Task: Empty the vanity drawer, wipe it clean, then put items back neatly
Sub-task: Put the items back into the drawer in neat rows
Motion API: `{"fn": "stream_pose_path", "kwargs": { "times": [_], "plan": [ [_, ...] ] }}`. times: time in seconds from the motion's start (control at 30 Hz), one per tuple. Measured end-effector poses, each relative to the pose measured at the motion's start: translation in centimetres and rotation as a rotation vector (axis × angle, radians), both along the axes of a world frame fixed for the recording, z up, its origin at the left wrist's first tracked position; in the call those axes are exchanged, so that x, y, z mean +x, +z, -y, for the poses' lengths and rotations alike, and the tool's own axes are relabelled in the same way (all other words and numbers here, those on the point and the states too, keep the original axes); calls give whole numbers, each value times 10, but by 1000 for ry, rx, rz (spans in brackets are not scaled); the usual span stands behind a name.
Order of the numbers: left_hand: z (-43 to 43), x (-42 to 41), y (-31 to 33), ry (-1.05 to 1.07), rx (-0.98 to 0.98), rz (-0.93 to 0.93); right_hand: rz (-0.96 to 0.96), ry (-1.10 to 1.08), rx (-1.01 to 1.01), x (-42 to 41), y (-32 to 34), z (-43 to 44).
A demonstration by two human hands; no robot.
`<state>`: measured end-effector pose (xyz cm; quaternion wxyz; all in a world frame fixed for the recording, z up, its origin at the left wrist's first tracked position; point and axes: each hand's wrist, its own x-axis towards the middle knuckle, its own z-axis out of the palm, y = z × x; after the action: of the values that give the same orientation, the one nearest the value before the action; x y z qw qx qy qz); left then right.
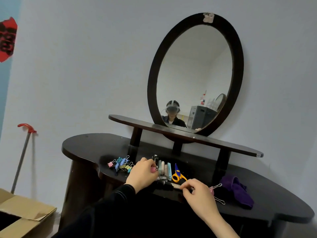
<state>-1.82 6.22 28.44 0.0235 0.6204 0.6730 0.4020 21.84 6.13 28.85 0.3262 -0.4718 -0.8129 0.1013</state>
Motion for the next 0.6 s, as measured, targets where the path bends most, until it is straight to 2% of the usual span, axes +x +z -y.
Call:
{"fn": "stream_pose_path", "kwargs": {
  "times": [0.17,0.37,0.6],
  "plan": [
    [-14,-4,13,6,-120,-31,-67,-55,11,-5,-1,2],
    [-49,1,36,136,-368,16,-218,-51,-47,-4,-3,1],
    [-73,4,36,253,-414,-61,-342,-56,-75,-4,-5,2]
  ]
}}
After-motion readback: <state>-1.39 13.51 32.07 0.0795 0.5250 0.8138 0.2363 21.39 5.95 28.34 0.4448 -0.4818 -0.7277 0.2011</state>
